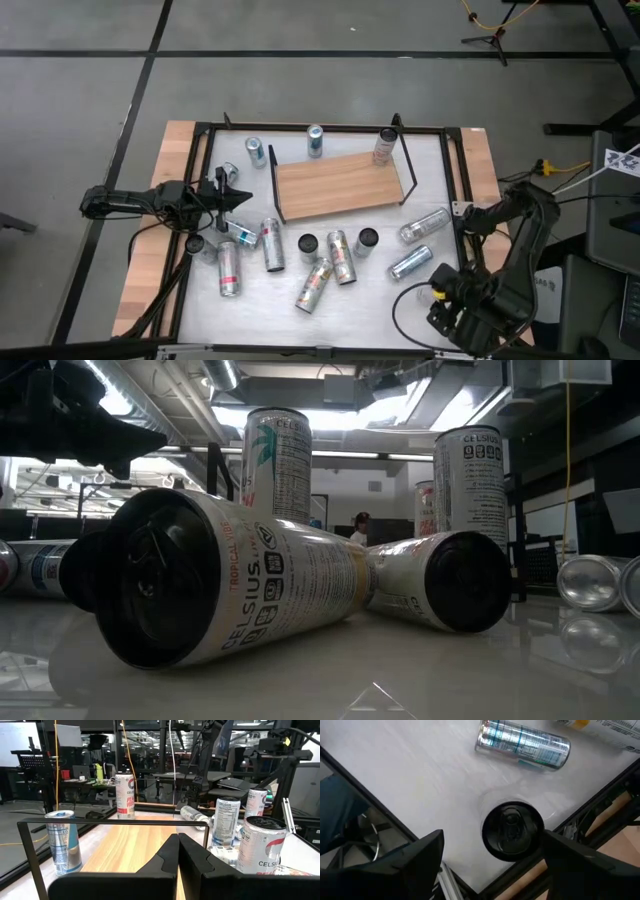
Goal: Place canned beverage on shelf
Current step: Put the white-pink soda can on the shelf aligned with the other white-pink soda can
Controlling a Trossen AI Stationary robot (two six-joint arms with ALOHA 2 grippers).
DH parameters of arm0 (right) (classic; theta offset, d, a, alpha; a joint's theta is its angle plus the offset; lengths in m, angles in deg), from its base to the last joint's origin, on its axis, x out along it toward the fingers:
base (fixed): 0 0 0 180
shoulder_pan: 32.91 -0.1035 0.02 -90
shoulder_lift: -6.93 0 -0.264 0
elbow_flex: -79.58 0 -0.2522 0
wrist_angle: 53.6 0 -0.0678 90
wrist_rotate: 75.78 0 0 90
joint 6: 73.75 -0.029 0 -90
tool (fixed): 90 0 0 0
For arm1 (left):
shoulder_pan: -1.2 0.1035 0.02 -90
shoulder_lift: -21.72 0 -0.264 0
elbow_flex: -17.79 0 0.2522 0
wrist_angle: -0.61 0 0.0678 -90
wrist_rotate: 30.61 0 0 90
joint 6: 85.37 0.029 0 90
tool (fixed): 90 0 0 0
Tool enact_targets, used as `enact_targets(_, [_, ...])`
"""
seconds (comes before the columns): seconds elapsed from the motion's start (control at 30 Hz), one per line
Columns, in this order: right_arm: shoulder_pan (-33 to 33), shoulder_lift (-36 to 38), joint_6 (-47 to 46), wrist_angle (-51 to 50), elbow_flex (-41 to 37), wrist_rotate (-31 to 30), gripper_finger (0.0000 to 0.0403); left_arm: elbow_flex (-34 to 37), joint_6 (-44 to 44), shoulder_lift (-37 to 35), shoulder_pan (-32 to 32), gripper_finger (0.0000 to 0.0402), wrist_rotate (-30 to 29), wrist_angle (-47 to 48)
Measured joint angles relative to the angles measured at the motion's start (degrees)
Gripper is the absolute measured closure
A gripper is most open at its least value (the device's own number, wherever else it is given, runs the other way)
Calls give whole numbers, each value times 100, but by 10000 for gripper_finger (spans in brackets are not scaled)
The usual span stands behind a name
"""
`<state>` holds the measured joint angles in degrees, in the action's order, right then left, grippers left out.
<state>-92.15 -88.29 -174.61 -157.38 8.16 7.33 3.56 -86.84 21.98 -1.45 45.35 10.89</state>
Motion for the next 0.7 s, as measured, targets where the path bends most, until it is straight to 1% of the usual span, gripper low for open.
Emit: enact_targets(0.7, [-1,-39,-88,4,-650,58,77,1,-5,0,-1,400,-2,0])
